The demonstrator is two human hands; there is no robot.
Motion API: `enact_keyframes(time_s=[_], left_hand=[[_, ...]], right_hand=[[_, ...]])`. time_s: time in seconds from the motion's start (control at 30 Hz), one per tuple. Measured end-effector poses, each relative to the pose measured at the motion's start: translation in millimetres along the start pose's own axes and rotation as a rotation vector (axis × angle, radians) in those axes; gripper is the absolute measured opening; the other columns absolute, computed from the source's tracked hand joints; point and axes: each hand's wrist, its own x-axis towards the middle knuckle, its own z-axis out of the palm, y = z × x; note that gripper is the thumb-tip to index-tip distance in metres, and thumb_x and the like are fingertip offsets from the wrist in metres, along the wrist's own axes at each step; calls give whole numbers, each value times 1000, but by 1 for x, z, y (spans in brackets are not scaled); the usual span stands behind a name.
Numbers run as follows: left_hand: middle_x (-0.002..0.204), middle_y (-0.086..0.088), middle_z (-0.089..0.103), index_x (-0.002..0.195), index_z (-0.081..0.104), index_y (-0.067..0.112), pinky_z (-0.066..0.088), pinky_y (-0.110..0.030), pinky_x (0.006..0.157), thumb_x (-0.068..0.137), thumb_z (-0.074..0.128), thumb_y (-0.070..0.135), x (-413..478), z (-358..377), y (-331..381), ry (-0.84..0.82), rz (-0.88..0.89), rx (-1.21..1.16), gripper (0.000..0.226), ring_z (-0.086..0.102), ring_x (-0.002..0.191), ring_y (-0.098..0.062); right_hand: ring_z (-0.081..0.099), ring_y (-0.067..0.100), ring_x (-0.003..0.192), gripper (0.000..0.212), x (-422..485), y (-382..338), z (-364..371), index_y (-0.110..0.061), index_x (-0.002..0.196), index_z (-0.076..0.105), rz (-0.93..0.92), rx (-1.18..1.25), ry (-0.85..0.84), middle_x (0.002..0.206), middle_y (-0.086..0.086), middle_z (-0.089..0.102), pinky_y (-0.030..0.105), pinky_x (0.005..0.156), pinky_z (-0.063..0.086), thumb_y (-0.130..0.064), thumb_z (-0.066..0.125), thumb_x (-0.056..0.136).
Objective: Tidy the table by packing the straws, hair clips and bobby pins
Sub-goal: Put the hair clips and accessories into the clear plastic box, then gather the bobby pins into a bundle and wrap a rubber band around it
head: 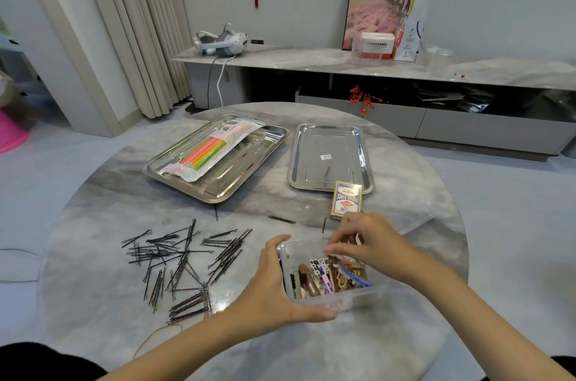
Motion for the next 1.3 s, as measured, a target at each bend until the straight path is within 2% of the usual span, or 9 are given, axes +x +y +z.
enact_keyframes(time_s=[0.17,0.3,0.37,0.47,0.63,0.83,1.03,1.17,1.3], left_hand=[[124,14,37,125,15,48,51,-27,92,52,88,47,0,3,3,-77,-10,-141,103,56,109,-2],[116,9,46,124,31,31,50,-18,74,79,70,35,1,-6,17,-105,-43,-204,60,63,91,-6],[112,6,51,118,43,26,51,-21,76,88,55,42,3,-13,20,-90,-67,-150,36,62,90,-12],[107,-2,62,105,59,13,55,-30,77,96,41,41,11,-28,16,-38,-118,-111,34,67,78,-16],[96,5,66,97,65,20,50,-30,76,95,49,30,30,-75,-2,239,-102,353,19,63,85,-12],[122,-1,58,120,60,16,48,-33,90,98,41,26,38,-119,-35,396,-183,721,32,55,109,-18],[139,-6,42,141,33,15,38,-33,100,100,25,39,38,-116,-61,237,-284,1033,48,38,127,-23],[151,-4,27,149,15,20,24,-38,113,74,-20,65,43,-123,-85,90,-215,1097,94,25,138,-23],[158,-7,12,151,11,17,13,-41,117,90,-1,55,46,-127,-89,82,-217,1048,73,8,145,-26]], right_hand=[[52,5,68,16,4,3,0,-21,80,74,16,-84,44,72,-12,57,22,64,44,-36,71,80],[54,8,69,19,14,4,-2,-17,76,65,67,-87,261,71,-8,60,28,63,45,-33,65,86],[57,14,70,20,18,5,-2,-17,76,63,167,-98,250,72,-4,62,34,66,48,-32,63,88],[60,17,74,17,25,7,3,-18,74,64,297,-125,231,74,-3,64,39,70,52,-30,65,87],[59,18,87,8,43,-1,7,-25,79,62,397,-201,135,89,-5,65,31,74,49,-22,64,86],[60,21,98,8,66,-11,32,-25,91,68,453,-253,-77,105,2,63,37,85,52,-27,64,85],[61,27,102,33,77,-23,48,-12,110,68,528,-322,-191,115,9,60,34,87,51,-36,57,90],[61,25,92,32,83,-25,55,-11,77,65,526,-254,-305,89,8,60,30,75,46,-38,55,90],[61,26,95,26,86,-30,61,-18,84,63,525,-262,-317,96,6,59,31,75,46,-40,51,89]])
